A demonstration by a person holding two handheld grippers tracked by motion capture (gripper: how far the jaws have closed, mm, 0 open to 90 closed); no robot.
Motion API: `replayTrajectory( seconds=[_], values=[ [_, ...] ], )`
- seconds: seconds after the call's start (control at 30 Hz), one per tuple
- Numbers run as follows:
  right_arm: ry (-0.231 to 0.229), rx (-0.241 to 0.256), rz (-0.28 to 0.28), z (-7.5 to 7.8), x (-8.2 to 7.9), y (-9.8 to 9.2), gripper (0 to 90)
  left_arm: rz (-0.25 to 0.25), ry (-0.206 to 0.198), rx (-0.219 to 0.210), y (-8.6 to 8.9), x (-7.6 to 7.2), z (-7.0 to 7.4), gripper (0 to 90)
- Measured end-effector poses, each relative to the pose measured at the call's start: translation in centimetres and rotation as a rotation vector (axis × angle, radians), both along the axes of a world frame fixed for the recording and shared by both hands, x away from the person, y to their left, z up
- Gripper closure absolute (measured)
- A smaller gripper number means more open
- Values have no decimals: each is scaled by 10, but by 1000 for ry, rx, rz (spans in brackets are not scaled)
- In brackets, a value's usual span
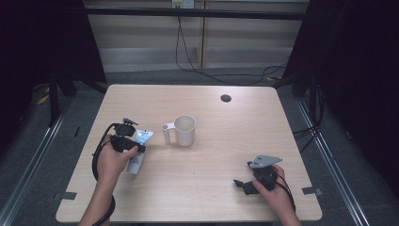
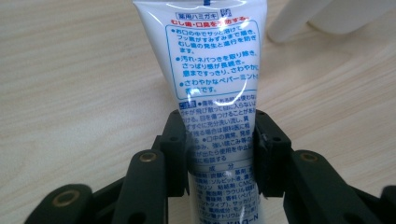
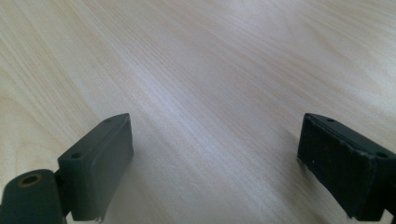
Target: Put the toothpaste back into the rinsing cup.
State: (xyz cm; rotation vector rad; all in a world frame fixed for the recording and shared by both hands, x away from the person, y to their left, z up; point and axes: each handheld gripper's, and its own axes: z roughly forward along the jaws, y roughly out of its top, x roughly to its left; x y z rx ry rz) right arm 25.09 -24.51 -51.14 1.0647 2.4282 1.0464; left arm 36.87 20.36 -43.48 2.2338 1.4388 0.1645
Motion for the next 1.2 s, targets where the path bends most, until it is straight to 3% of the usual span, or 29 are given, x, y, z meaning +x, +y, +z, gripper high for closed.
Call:
replayTrajectory(
  seconds=[0.23, 0.43, 0.77, 0.93, 1.07, 1.2],
  values=[
    [1, 0, 0, 0, 0, 0, 99, -1, -69, -55, 1, -3, 13, 627],
    [0, 0, 0, 0, 0, 0, 99, -18, -104, -109, -1, -5, 22, 627],
    [0, 0, 0, 0, 0, 0, 99, -42, -195, -129, -4, -9, 38, 627],
    [0, 0, 1, 0, 0, 0, 99, -49, -239, -184, -5, -10, 44, 627],
    [1, 0, 0, 0, 0, 0, 99, -62, -268, -172, -9, -11, 49, 628],
    [1, 0, 0, 0, 0, 0, 99, -65, -299, -191, -11, -12, 52, 628]
  ],
)
